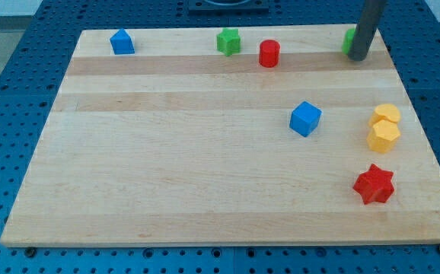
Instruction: Push the heart towards the left side of the board
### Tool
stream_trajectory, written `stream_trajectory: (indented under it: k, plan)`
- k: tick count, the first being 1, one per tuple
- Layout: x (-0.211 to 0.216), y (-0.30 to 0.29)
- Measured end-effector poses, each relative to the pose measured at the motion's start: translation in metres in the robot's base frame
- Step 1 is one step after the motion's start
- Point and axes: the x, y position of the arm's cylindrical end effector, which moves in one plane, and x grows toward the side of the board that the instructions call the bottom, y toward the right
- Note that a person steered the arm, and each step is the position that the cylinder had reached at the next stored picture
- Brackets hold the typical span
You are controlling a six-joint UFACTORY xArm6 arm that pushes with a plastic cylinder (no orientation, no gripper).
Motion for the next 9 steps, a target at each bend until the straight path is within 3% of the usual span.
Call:
stream_trajectory:
  k: [1,5,7,9]
  plan:
    - [0.005,0.000]
    - [0.098,0.063]
    - [0.156,0.063]
    - [0.166,0.008]
